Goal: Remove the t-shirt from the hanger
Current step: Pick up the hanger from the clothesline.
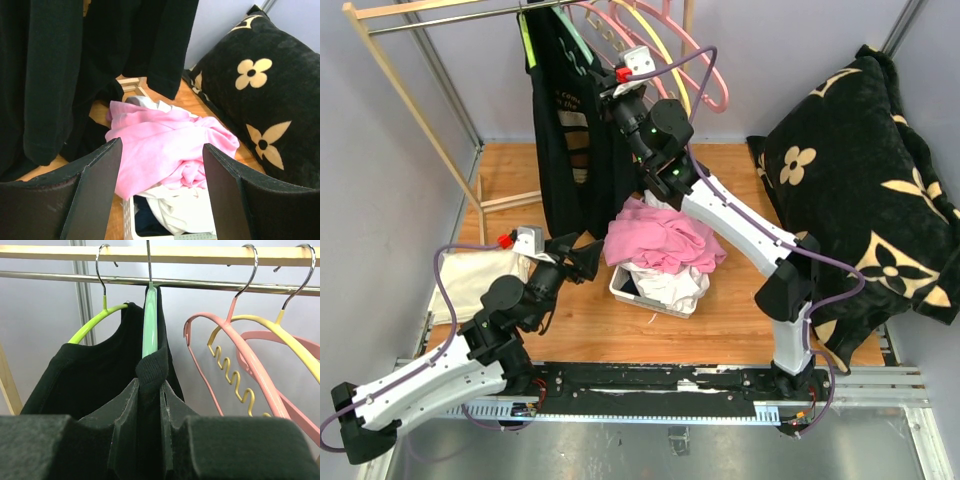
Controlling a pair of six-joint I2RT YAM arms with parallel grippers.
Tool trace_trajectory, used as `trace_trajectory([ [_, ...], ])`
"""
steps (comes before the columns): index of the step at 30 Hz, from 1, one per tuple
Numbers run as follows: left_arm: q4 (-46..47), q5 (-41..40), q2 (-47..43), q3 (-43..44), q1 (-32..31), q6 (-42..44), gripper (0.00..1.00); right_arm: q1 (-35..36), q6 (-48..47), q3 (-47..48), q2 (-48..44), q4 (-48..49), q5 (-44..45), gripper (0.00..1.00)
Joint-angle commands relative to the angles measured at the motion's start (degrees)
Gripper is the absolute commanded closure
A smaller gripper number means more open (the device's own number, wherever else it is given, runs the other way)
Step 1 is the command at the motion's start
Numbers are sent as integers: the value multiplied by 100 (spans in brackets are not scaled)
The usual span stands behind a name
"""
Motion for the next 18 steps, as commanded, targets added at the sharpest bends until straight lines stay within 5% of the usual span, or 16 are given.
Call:
trace_trajectory([
  [1,250,31,86,248,-53,140,30,-7,-111,-246,-705,1078,-99,99],
  [18,1537,302,1603,1395,-47,899,29,-12,-367,-4020,-3642,1106,-407,99],
])
